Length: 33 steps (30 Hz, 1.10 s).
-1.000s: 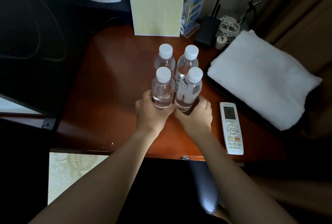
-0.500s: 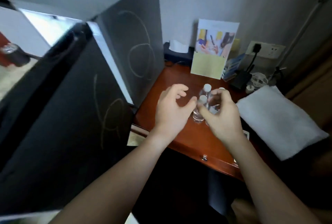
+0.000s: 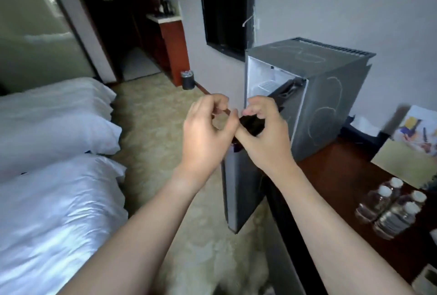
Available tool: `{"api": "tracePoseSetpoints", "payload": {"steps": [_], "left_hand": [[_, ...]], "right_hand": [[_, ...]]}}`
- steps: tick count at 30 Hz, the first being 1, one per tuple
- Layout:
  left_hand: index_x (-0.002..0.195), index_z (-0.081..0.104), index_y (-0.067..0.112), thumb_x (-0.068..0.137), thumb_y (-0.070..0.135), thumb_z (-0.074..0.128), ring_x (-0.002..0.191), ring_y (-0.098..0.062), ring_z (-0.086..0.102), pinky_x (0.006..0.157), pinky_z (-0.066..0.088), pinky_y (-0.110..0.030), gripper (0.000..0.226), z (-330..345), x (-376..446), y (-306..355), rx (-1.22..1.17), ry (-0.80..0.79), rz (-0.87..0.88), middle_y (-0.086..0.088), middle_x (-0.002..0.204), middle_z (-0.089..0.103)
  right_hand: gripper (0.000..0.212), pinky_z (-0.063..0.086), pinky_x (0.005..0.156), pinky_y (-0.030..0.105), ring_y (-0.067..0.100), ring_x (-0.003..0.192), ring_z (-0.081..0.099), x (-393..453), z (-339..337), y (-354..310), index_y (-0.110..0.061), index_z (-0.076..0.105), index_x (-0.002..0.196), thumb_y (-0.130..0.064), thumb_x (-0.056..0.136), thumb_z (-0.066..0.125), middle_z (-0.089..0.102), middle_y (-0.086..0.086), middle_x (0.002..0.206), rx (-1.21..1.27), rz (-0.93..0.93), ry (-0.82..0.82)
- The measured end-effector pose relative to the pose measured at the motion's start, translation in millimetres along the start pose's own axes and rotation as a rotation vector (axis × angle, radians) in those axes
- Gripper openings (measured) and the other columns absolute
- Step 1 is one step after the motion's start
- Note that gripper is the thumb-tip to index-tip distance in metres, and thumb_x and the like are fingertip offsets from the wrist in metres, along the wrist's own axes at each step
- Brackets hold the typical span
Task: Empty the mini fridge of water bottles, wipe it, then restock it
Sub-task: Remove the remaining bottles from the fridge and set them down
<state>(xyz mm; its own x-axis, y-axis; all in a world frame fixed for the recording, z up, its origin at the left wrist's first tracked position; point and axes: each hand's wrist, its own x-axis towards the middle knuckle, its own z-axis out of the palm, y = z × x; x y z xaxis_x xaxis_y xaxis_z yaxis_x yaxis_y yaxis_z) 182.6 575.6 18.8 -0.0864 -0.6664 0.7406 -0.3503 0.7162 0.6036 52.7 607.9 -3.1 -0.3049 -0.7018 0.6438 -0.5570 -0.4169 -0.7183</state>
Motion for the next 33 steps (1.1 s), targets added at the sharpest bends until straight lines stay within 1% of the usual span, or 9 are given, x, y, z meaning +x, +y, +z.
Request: {"api": "tracePoseSetpoints", "payload": {"steps": [2, 5, 8, 13, 19, 22, 25, 29, 33], "left_hand": [[0.095, 0.063, 0.014, 0.084, 0.021, 0.070, 0.083, -0.013, 0.058, 0.077, 0.047, -0.023, 0.015, -46.1, 3.5, -18.8, 0.093, 0.073, -0.004, 0.004, 0.089, 0.062], [0.098, 0.062, 0.018, 0.082, 0.025, 0.073, 0.082, -0.012, 0.058, 0.076, 0.050, -0.026, 0.020, -105.3, 2.4, -53.8, 0.181, 0.146, -0.096, 0.005, 0.092, 0.062], [0.101, 0.063, 0.020, 0.080, 0.031, 0.072, 0.083, -0.011, 0.059, 0.077, 0.051, -0.027, 0.025, -150.6, 6.3, -89.4, 0.214, 0.178, -0.187, 0.006, 0.094, 0.063], [0.103, 0.064, 0.018, 0.080, 0.026, 0.076, 0.083, -0.007, 0.059, 0.073, 0.045, -0.013, 0.027, -203.7, 35.0, -153.8, 0.245, 0.230, -0.260, 0.005, 0.096, 0.064], [0.104, 0.065, 0.017, 0.084, 0.024, 0.073, 0.087, -0.005, 0.059, 0.076, 0.048, -0.020, 0.023, -239.9, 84.6, -249.4, 0.246, 0.238, -0.288, 0.005, 0.101, 0.065], [0.101, 0.064, 0.017, 0.084, 0.023, 0.072, 0.087, -0.010, 0.061, 0.079, 0.052, -0.029, 0.019, -235.4, 122.8, -289.9, 0.185, 0.191, -0.275, 0.004, 0.099, 0.064], [0.099, 0.063, 0.017, 0.083, 0.024, 0.070, 0.087, -0.013, 0.059, 0.078, 0.053, -0.037, 0.018, -208.6, 162.0, -316.7, 0.140, 0.088, -0.217, 0.005, 0.097, 0.061], [0.097, 0.063, 0.017, 0.083, 0.023, 0.070, 0.084, -0.013, 0.059, 0.076, 0.053, -0.039, 0.018, -149.4, 207.1, -345.1, 0.069, -0.012, -0.173, 0.005, 0.096, 0.062], [0.095, 0.063, 0.017, 0.080, 0.018, 0.072, 0.083, -0.014, 0.059, 0.074, 0.052, -0.040, 0.017, -71.8, 244.2, -371.7, -0.031, -0.103, -0.195, 0.004, 0.096, 0.063]], "right_hand": [[0.047, 0.048, 0.089, 0.029, 0.014, 0.097, 0.063, 4.3, 40.3, -23.4, -0.019, 0.054, 0.115, -0.042, 0.077, 0.070, 0.065, -0.005, 0.096, 0.041, -0.033, -0.086], [0.051, 0.049, 0.089, 0.032, 0.012, 0.098, 0.062, 8.9, 101.1, -49.7, -0.021, 0.053, 0.119, -0.040, 0.076, 0.075, 0.064, -0.008, 0.097, 0.067, -0.061, -0.211], [0.051, 0.048, 0.090, 0.025, 0.008, 0.100, 0.060, 15.7, 159.4, -65.9, -0.024, 0.054, 0.118, -0.037, 0.077, 0.081, 0.064, -0.010, 0.101, 0.110, -0.049, -0.287], [0.050, 0.045, 0.088, 0.019, 0.006, 0.100, 0.059, 38.1, 253.7, -78.0, -0.023, 0.055, 0.118, -0.034, 0.077, 0.081, 0.063, -0.011, 0.102, 0.162, -0.038, -0.339], [0.049, 0.041, 0.081, 0.007, -0.002, 0.098, 0.058, 80.7, 364.9, -66.6, -0.031, 0.053, 0.116, -0.037, 0.076, 0.081, 0.062, -0.016, 0.100, 0.191, 0.002, -0.349], [0.049, 0.044, 0.082, 0.010, -0.001, 0.096, 0.059, 110.6, 398.7, -50.5, -0.031, 0.054, 0.116, -0.035, 0.076, 0.082, 0.062, -0.016, 0.100, 0.203, 0.049, -0.278], [0.049, 0.045, 0.082, 0.009, -0.002, 0.095, 0.059, 141.2, 406.1, -23.6, -0.033, 0.053, 0.115, -0.034, 0.076, 0.082, 0.063, -0.014, 0.100, 0.193, 0.116, -0.198], [0.050, 0.042, 0.077, 0.004, -0.001, 0.093, 0.060, 185.4, 393.4, 22.3, -0.034, 0.052, 0.112, -0.043, 0.071, 0.080, 0.063, -0.011, 0.101, 0.122, 0.177, -0.082], [0.055, 0.043, 0.075, 0.007, 0.005, 0.086, 0.061, 227.4, 375.1, 81.4, -0.031, 0.054, 0.108, -0.052, 0.061, 0.073, 0.064, -0.007, 0.096, 0.097, 0.241, 0.029]]}}
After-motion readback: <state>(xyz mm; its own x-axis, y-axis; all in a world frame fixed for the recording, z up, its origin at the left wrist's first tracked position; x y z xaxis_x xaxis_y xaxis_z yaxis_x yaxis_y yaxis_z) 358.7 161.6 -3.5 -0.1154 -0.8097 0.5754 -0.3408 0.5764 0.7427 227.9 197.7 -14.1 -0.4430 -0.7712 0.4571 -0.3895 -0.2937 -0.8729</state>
